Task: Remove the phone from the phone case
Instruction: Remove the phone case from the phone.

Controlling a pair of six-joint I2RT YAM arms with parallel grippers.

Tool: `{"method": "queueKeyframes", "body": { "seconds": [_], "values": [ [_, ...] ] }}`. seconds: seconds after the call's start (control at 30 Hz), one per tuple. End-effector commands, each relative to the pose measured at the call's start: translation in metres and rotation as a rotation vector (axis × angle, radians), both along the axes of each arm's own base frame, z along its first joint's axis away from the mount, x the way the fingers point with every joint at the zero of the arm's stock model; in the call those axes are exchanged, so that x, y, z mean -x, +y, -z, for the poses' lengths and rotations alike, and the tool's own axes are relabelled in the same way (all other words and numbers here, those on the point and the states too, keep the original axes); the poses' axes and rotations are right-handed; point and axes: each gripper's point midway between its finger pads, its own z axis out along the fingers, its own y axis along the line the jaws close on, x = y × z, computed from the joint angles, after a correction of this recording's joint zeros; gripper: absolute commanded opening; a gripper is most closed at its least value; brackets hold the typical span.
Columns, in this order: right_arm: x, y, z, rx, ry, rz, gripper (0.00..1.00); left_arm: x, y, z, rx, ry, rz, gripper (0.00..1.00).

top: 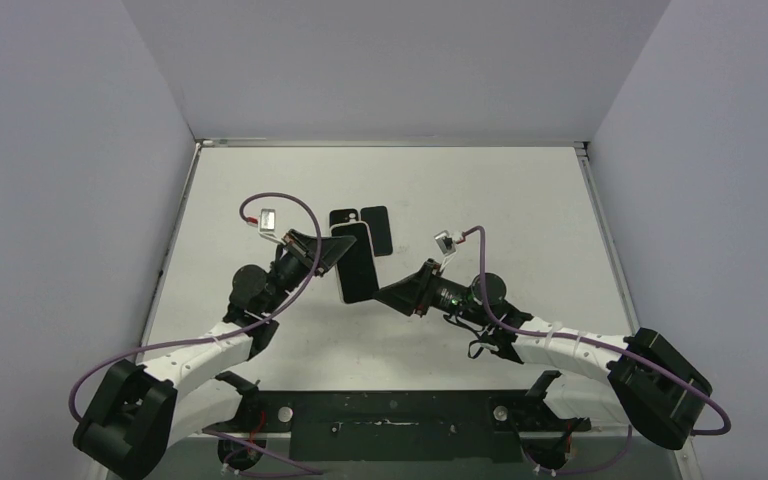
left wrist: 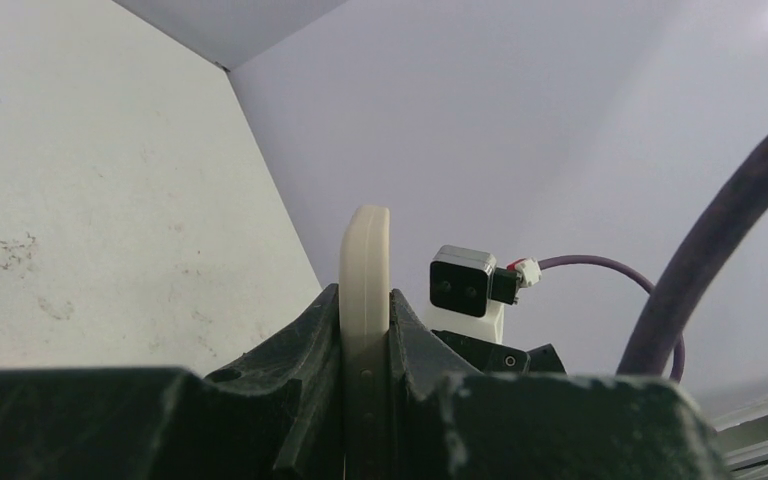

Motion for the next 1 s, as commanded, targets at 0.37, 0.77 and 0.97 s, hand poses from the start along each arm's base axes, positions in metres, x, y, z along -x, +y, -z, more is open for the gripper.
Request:
{"method": "queueKeyframes", "body": {
  "seconds": [0.37,0.77,0.97],
  "values": [
    [-0.009,-0.011,-0.065,-0.109,-0.166,0.072,0.48,0.022,-0.007,-0.02,0.018,-0.094,-0.02,0.0],
    [-0.003,-0.016,-0.042,-0.024,-0.072,0.097,0.5,-0.002,0.01,-0.036,0.032,-0.137,-0.16,0.0],
    [0.001,-0.009,-0.031,-0.034,-0.013,0.07,0.46,-0.005,0.01,-0.044,0.056,-0.153,-0.165,0.0]
  ]
}}
